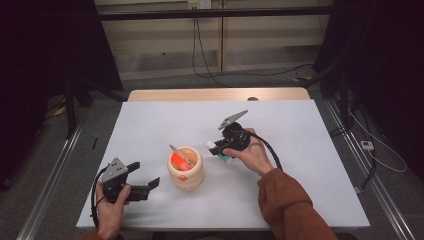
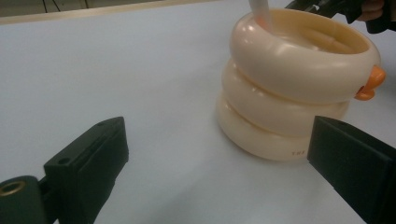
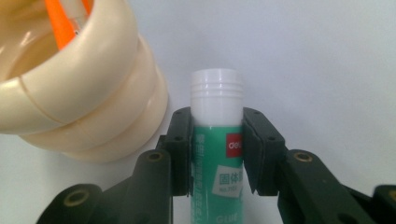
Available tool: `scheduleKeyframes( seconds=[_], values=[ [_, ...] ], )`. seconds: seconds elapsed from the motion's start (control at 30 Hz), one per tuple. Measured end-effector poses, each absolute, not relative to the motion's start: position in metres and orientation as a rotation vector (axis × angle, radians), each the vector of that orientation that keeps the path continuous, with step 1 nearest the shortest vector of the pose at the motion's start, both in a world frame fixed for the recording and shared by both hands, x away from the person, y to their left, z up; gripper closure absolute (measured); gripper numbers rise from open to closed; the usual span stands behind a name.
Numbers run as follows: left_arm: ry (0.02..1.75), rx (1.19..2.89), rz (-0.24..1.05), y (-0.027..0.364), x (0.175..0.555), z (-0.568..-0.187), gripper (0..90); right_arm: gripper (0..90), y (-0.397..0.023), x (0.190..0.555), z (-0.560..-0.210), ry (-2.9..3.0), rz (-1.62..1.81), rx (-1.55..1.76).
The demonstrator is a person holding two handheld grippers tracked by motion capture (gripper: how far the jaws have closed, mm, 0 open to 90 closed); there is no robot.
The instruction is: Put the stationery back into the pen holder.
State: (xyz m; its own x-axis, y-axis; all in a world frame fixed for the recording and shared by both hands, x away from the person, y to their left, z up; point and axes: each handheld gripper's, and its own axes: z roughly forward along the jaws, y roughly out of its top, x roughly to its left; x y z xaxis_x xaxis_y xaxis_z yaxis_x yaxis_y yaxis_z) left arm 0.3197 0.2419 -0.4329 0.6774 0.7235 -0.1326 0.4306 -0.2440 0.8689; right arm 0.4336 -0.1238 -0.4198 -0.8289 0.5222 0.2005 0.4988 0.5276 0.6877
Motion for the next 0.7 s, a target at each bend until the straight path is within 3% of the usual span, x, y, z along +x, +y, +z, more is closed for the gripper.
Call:
scheduleKeyframes(
  seconds=[0.7],
  values=[
    [0.905,1.882,0.366,0.241,0.32,-0.433,5.0,66.2,-0.143,0.415,-0.411,2.533,1.449,0.907]
  ],
)
